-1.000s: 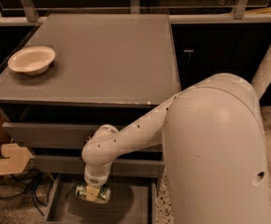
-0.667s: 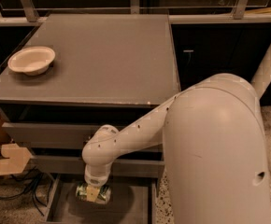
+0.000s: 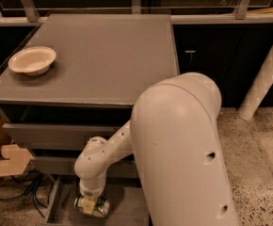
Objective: Place green can into bottom drawer
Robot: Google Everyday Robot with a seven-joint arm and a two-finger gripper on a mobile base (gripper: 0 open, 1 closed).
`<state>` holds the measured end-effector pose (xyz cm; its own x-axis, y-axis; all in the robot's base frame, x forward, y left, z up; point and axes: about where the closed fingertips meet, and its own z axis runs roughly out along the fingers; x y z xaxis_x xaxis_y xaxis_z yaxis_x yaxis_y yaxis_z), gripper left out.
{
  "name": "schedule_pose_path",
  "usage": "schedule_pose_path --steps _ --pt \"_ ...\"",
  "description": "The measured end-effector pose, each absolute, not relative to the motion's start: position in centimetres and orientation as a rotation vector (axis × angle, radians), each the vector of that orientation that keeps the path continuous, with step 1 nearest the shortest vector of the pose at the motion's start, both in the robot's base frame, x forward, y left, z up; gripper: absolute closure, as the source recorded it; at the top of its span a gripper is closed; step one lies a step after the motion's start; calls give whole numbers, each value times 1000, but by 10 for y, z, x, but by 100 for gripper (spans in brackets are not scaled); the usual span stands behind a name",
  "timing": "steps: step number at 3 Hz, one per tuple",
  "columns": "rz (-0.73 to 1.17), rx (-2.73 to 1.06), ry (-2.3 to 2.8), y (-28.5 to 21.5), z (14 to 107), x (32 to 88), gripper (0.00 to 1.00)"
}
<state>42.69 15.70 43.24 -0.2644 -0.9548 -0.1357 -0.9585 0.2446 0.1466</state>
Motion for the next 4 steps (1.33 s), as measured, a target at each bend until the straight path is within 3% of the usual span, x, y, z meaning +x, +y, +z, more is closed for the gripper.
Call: schedule_pose_path --steps 2,4 --pt "342 -1872 2534 171 406 417 100" --pt "565 -1790 2539 167 358 415 100"
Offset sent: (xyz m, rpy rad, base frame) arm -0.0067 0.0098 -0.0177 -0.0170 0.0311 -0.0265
